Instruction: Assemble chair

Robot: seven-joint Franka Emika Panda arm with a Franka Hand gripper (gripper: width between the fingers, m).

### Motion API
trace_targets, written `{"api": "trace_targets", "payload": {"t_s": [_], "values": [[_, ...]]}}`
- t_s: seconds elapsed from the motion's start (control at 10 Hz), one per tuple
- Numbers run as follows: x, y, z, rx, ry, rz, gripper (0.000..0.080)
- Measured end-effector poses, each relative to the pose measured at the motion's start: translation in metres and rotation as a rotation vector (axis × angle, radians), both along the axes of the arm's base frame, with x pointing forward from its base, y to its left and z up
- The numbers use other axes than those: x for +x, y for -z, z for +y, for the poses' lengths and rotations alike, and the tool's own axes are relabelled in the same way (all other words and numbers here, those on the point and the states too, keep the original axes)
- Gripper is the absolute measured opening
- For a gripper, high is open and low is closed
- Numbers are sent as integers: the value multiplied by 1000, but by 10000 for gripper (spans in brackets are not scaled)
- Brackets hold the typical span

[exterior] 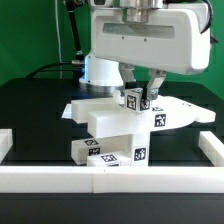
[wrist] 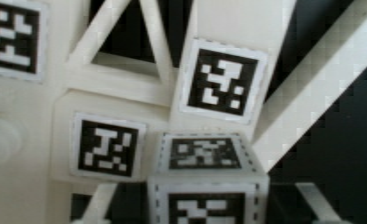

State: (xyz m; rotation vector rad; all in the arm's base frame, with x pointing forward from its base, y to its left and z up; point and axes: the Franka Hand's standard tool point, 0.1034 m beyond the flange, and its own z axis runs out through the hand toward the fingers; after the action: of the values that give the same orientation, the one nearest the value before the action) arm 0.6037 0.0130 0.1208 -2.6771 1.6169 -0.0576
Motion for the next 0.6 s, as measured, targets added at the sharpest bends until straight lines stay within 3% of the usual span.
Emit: {"api": "trace_targets", "payload": {"t_s": [0.6], "values": [[0, 0, 1, 14, 359, -2, 288]]}}
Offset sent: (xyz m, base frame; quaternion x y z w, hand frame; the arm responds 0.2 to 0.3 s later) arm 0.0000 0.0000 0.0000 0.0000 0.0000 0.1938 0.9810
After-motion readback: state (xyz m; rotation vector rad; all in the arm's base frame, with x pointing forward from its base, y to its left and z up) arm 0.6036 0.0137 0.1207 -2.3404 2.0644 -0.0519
